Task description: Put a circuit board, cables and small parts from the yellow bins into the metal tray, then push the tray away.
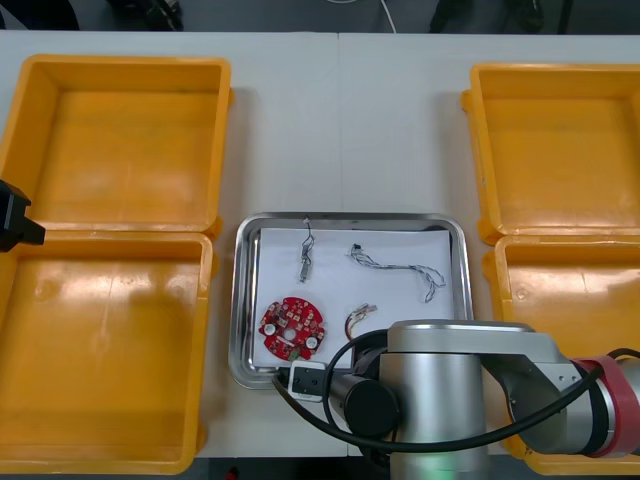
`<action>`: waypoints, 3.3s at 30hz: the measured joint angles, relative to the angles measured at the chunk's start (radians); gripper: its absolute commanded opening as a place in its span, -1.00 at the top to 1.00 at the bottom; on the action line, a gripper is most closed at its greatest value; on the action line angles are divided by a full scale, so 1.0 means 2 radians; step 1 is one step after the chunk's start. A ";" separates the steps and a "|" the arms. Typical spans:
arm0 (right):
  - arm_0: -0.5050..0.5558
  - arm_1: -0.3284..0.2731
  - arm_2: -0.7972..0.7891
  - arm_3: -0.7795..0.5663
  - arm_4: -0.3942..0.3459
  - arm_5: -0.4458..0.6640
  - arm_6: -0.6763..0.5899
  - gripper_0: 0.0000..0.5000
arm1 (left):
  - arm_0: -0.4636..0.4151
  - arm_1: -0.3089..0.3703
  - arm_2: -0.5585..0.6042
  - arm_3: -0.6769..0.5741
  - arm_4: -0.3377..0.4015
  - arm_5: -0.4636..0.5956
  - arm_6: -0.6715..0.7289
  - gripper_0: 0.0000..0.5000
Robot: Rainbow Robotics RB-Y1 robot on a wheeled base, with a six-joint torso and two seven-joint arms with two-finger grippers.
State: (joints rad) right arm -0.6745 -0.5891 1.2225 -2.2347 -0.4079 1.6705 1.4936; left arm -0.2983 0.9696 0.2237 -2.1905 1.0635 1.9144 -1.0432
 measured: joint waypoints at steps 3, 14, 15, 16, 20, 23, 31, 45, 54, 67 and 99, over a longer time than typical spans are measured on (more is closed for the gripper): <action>0.000 0.012 0.002 0.014 0.001 -0.003 0.014 -1.00 | 0.000 0.000 0.000 0.000 0.000 0.000 0.000 -1.00; 0.000 0.025 0.025 0.028 0.041 -0.033 0.017 -1.00 | 0.000 0.000 0.000 0.000 0.000 0.000 0.000 -1.00; 0.000 0.025 0.027 0.028 0.041 -0.033 0.017 -1.00 | 0.000 0.000 0.000 0.000 0.000 0.000 0.000 -1.00; 0.000 0.025 0.029 0.028 0.041 -0.034 0.017 -1.00 | 0.000 0.000 0.000 0.000 0.000 0.000 0.000 -1.00; 0.000 0.025 0.030 0.028 0.045 -0.035 0.017 -1.00 | 0.000 0.000 0.000 0.000 0.000 0.000 0.000 -1.00; 0.000 0.025 0.032 0.031 0.049 -0.035 0.017 -1.00 | 0.000 0.000 0.000 0.000 0.000 0.000 0.000 -1.00; 0.000 0.026 0.038 0.054 0.059 -0.051 0.017 -1.00 | 0.000 0.000 0.000 0.000 0.000 0.000 0.000 -1.00; 0.000 0.026 0.039 0.056 0.069 -0.059 0.017 -1.00 | 0.000 0.000 0.000 0.000 0.000 0.000 0.000 -1.00; 0.000 0.026 0.039 0.056 0.076 -0.057 0.017 -1.00 | 0.000 0.000 0.000 0.000 0.000 0.000 0.000 -1.00; 0.000 0.025 0.039 0.051 0.075 -0.048 0.017 -1.00 | 0.000 0.000 0.000 0.000 0.000 0.000 0.000 -1.00; 0.000 0.022 0.052 0.039 0.081 -0.034 0.017 0.64 | 0.000 0.000 0.000 0.000 0.000 0.000 0.000 -1.00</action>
State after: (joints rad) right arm -0.6742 -0.5451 1.3262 -2.1569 -0.2458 1.6032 1.5274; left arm -0.2981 0.9700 0.2237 -2.1905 1.0635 1.9144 -1.0434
